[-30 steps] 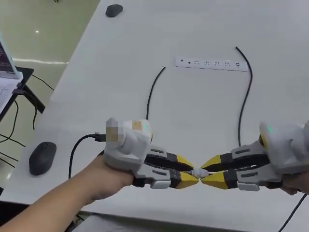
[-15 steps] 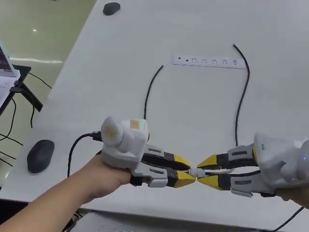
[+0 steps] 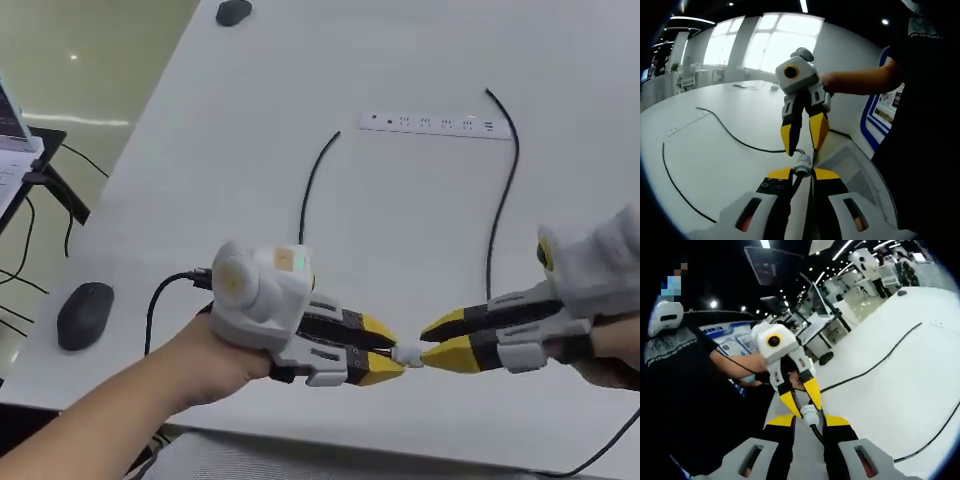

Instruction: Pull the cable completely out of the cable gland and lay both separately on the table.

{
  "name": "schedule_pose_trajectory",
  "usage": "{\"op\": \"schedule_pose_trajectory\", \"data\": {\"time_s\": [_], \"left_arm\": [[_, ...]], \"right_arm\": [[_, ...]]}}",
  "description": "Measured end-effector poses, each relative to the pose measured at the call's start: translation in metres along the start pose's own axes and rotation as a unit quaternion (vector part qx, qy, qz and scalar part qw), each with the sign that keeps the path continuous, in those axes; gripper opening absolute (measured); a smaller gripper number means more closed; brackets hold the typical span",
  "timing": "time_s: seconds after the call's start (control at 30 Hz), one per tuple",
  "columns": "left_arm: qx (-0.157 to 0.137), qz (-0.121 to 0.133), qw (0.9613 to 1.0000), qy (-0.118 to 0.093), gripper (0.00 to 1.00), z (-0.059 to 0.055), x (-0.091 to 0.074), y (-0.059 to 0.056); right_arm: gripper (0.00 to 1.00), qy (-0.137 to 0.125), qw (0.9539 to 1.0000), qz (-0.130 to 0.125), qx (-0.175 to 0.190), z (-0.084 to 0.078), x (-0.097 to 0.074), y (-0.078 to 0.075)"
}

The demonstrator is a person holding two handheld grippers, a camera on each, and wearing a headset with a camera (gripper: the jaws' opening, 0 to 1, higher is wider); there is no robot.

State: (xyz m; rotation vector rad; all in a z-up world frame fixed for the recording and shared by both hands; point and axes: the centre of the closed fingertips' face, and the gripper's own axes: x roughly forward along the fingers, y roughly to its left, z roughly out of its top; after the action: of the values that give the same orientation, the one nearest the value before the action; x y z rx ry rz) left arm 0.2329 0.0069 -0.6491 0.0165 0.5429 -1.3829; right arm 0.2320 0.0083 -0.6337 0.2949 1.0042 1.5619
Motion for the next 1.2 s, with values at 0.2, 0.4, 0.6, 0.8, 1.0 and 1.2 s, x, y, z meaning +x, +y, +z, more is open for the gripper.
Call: {"op": "schedule_pose_trajectory", "data": {"time_s": [0.2, 0.4, 0.6, 0.8, 1.0, 1.2], "left_arm": [[0.011, -0.001, 0.9999, 0.006, 0.15, -0.001, 0.0, 0.0], [0.018, -0.001, 0.9998, 0.006, 0.15, -0.002, -0.001, 0.0], [0.023, 0.0, 0.9997, 0.007, 0.15, 0.002, -0.001, -0.002], [0.009, 0.001, 0.9999, 0.011, 0.15, 0.0, -0.001, 0.002], [-0.041, -0.004, 0.9992, 0.0, 0.15, 0.003, -0.003, 0.001], [-0.072, -0.001, 0.9972, -0.024, 0.15, 0.009, -0.008, 0.003]], "right_arm": [[0.18, 0.023, 0.9996, 0.004, 0.013, -0.007, 0.006, -0.005], [0.19, 0.023, 0.9987, 0.023, 0.039, -0.014, 0.01, -0.006], [0.1, 0.013, 0.9974, 0.047, 0.053, -0.011, 0.011, 0.0], [0.08, 0.009, 0.9992, 0.03, -0.024, -0.009, 0.01, -0.001], [0.08, 0.009, 0.9881, -0.008, -0.153, -0.006, 0.009, 0.005], [0.07, 0.002, 0.9496, -0.091, -0.3, 0.002, 0.007, 0.008]]}}
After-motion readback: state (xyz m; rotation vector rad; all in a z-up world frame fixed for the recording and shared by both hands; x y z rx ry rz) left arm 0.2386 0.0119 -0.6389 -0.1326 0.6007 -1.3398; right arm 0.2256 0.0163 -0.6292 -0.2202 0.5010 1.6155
